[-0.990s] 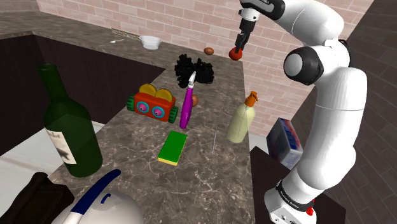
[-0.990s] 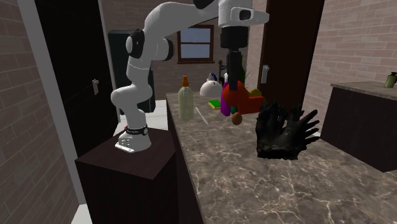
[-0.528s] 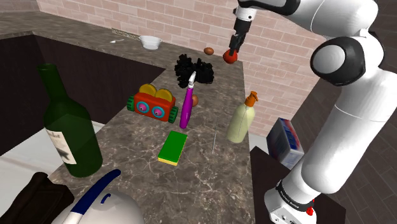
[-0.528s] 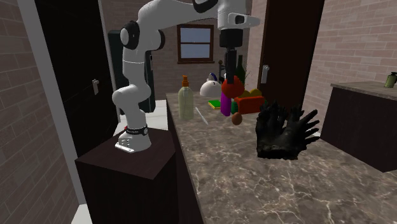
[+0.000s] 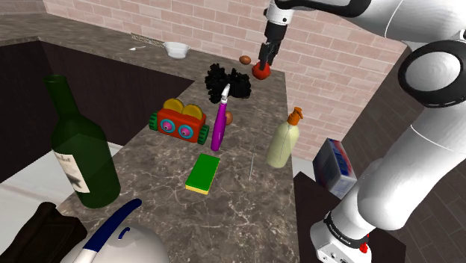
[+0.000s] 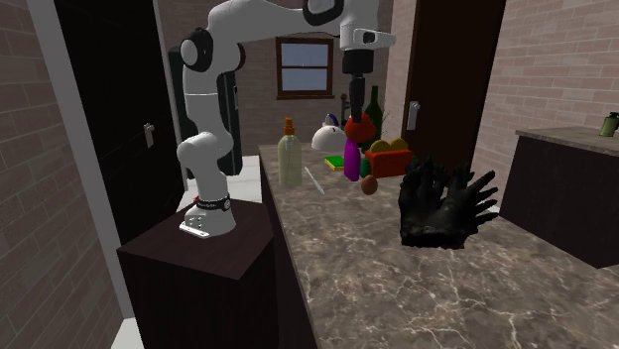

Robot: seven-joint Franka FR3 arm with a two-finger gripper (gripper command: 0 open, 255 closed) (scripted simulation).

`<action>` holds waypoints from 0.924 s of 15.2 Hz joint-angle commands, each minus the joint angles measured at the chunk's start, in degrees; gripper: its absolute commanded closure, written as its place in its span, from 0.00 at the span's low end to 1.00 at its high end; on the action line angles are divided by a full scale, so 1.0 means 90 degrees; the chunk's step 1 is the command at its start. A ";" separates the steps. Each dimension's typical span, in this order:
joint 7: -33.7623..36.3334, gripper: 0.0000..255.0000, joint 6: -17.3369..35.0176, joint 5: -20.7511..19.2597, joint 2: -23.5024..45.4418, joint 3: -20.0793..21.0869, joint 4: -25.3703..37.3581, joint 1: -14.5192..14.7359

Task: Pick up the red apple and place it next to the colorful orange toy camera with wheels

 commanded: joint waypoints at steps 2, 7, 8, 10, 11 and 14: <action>0.0496 1.00 0.0040 -0.0082 -0.0311 0.0242 -0.0371 0.0243; 0.1278 1.00 0.0034 -0.0129 -0.0636 0.0663 -0.0737 0.0602; 0.1434 1.00 0.0027 -0.0131 -0.0680 0.0747 -0.0786 0.0673; 0.1758 1.00 0.0011 -0.0128 -0.0751 0.0926 -0.0861 0.0819; 0.1764 1.00 0.0101 -0.0129 -0.0775 0.0926 -0.0976 0.0818; 0.1782 1.00 0.0369 -0.0134 -0.0836 0.0926 -0.1306 0.0816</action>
